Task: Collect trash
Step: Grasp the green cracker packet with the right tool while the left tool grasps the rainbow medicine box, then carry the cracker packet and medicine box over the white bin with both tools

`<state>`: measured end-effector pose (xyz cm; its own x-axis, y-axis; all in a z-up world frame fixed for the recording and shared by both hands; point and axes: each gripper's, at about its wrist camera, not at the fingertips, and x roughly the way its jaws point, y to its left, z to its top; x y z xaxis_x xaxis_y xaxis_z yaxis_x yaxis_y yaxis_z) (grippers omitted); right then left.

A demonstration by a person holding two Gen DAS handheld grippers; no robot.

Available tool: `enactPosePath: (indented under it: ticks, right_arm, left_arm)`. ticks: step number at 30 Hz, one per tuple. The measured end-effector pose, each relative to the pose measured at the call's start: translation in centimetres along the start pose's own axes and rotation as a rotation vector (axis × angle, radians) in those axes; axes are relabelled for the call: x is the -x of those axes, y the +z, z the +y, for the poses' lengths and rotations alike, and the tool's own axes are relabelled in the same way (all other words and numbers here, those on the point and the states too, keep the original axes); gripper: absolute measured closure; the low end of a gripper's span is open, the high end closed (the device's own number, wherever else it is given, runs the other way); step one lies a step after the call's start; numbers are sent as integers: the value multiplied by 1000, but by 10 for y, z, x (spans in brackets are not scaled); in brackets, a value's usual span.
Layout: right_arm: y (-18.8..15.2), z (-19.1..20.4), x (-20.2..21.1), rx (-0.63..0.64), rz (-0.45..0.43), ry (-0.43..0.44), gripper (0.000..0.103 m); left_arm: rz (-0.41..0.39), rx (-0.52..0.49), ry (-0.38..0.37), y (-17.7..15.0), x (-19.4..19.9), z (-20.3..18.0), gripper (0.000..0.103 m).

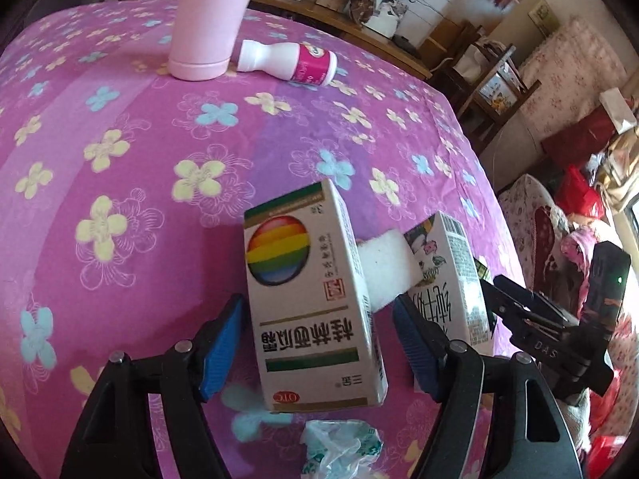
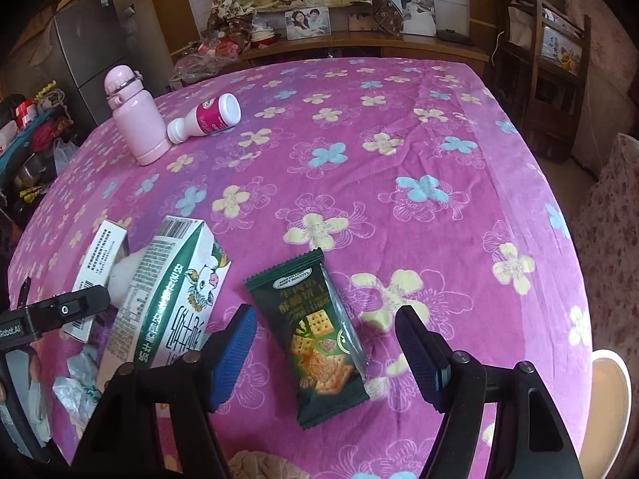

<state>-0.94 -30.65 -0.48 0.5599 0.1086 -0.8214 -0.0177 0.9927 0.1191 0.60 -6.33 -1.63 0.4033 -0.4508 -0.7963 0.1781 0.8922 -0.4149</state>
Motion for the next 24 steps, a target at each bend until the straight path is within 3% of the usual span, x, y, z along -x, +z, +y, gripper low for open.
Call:
enactPosePath:
  ticks: [2,3,5,6,11,24]
  right_arm:
    - [-2,3,-4,23,6,-18,29]
    - [-4,5,-5,35,10,-31,30]
    - [-7,8,-6,70,5,-61,59]
    - [-8,10,-5,88,1,-68,66]
    - [-14,4,17,73,-49,-56,67]
    - [-39,3,90,30,-142,-10,67]
  left_arm:
    - [-1,-33,27,-2,0,-3,42]
    - [-2,-45,32,-3,0,-4,42]
    - [-3,-60,52,-4,3,-4,42]
    - [-6,-65,58,-4,5,-4,42]
    - [-71,-99,119,-3,28,-7,43]
    - [-155,-180,101,-19,71,-53,43]
